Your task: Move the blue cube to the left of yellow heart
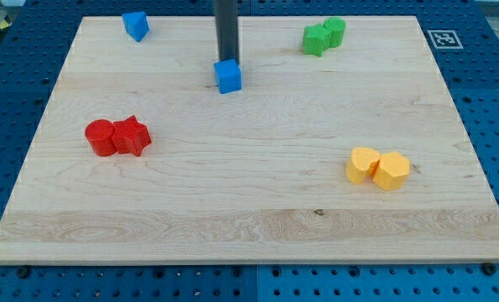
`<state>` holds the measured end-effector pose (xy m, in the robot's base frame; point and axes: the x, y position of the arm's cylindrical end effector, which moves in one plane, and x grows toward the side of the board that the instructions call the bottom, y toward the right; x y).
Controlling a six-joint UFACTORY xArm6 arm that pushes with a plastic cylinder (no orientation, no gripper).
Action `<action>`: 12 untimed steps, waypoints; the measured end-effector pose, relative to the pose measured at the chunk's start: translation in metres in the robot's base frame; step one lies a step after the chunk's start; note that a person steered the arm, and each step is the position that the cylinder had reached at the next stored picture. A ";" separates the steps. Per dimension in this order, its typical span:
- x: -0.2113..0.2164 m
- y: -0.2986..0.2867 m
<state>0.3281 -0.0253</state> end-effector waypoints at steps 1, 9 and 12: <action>0.052 0.002; 0.158 0.005; 0.206 -0.011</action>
<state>0.5344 -0.0363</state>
